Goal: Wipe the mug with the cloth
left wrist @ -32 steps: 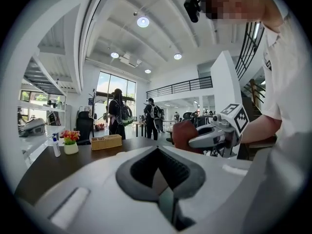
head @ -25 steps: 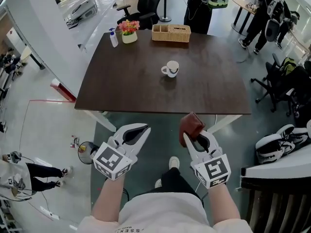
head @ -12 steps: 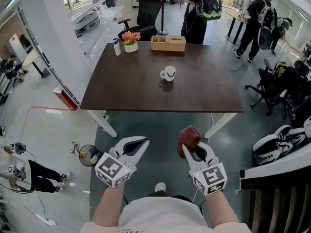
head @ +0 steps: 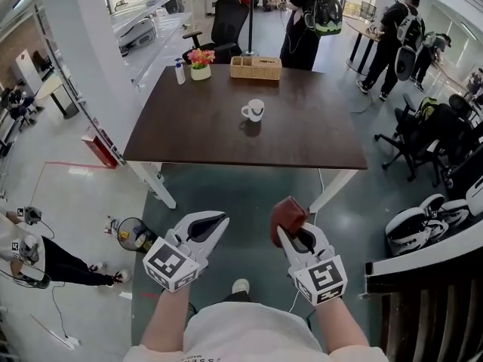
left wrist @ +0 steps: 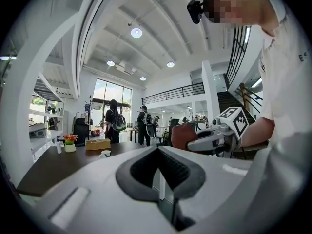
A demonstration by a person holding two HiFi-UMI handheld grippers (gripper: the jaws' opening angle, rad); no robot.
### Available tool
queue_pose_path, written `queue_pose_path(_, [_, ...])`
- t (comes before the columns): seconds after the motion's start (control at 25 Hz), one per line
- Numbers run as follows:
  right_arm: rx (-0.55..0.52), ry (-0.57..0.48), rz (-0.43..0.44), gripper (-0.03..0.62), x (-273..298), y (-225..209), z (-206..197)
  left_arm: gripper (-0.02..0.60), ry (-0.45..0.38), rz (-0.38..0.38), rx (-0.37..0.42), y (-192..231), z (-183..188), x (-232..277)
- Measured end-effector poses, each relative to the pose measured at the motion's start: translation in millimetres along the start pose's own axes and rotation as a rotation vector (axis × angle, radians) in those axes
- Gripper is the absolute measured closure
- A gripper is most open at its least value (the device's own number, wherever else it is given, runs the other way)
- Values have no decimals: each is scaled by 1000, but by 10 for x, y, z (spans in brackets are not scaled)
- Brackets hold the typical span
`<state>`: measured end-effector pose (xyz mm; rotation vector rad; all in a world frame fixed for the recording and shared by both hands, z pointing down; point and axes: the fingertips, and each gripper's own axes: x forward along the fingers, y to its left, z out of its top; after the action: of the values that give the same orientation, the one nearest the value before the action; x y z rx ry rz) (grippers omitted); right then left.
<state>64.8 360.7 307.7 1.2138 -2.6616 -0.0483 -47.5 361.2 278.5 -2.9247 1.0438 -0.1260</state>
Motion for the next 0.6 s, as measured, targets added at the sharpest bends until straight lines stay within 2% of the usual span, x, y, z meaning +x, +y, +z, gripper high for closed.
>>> queue_pose_path(0.6, [19, -11, 11, 517, -260, -69, -98, 575, -15, -16, 11, -324, 23, 102])
